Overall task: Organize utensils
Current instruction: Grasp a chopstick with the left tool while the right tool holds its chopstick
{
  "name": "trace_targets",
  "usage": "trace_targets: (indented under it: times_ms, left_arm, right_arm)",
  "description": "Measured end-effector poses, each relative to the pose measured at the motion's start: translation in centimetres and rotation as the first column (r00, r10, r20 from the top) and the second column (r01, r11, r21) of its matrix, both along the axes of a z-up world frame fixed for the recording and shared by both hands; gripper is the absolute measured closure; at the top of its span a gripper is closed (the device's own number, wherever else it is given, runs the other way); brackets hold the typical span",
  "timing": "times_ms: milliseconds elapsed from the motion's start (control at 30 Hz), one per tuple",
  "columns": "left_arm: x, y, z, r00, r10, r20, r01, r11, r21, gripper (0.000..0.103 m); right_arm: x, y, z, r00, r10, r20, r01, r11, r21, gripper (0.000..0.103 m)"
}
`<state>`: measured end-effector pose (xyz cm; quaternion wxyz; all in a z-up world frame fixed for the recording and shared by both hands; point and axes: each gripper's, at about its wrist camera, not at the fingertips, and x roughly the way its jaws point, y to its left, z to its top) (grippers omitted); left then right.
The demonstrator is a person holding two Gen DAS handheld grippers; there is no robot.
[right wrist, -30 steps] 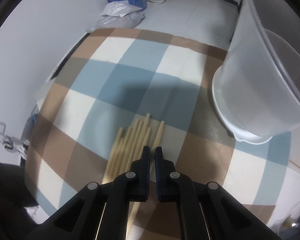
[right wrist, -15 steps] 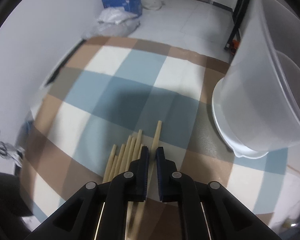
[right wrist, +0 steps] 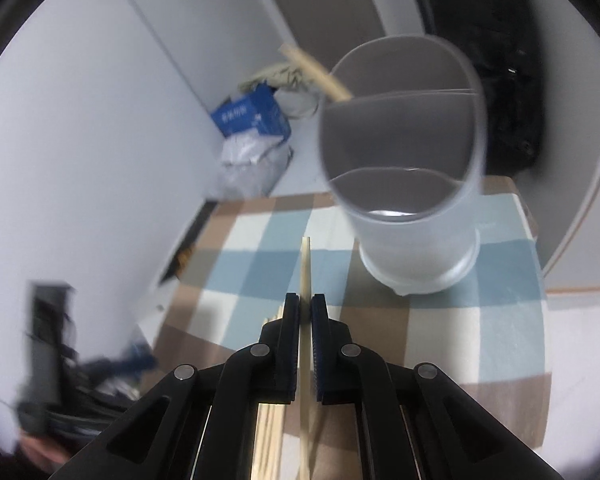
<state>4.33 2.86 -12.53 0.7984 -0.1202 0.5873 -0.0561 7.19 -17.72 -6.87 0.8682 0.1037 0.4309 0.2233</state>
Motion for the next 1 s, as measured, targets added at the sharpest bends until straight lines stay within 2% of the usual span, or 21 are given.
trace_targets:
  times_ms: [233, 333, 433, 500, 667, 767, 833, 1000]
  left_arm:
    - [-0.6, -1.4, -1.0, 0.999, -0.021, -0.025, 0.024, 0.994, 0.109, 0.004]
    - [-0.6, -1.4, -1.8, 0.998, -0.016, -0.060, 0.023, 0.993, 0.117, 0.004]
    - [-0.4, -1.4, -2.3, 0.997, -0.002, -0.076, 0.015, 0.985, 0.173, 0.004]
    - [-0.2, -1.6, -2.3, 0.997, -0.003, -0.082, 0.018, 0.983, 0.182, 0.004]
    - [0.2, -1.4, -2.3, 0.997, 0.015, -0.082, 0.001, 0.981, 0.194, 0.004]
    - [0.7, -1.9, -2.6, 0.996, 0.014, -0.088, 0.008, 0.970, 0.242, 0.003]
    - [1.2, -1.9, -2.7, 0.995, 0.016, -0.099, 0.008, 0.972, 0.237, 0.004]
    - [2.6, -1.7, -2.6, 0.996, 0.009, -0.088, 0.012, 0.973, 0.231, 0.019]
  right_arm:
    - [-0.2, -1.4, -0.1, 0.999, -0.053, -0.006, 0.053, 0.993, 0.103, 0.098]
    - [-0.8, -2.4, 1.0, 0.998, -0.058, 0.023, 0.055, 0.993, 0.109, 0.098]
    - [-1.4, -2.5, 1.6, 0.996, -0.059, 0.066, 0.052, 0.994, 0.101, 0.098]
    - [-1.8, -2.9, 2.4, 0.994, -0.060, 0.089, 0.050, 0.993, 0.104, 0.098]
    - [-1.9, -3.2, 2.4, 0.993, -0.058, 0.098, 0.046, 0.992, 0.117, 0.098]
    - [-2.0, -3.7, 2.7, 0.992, -0.067, 0.103, 0.053, 0.989, 0.136, 0.098]
    - [-2.1, -3.9, 3.0, 0.991, -0.071, 0.110, 0.055, 0.988, 0.144, 0.098]
    - [-2.4, -4.0, 3.4, 0.989, -0.069, 0.129, 0.053, 0.991, 0.122, 0.098]
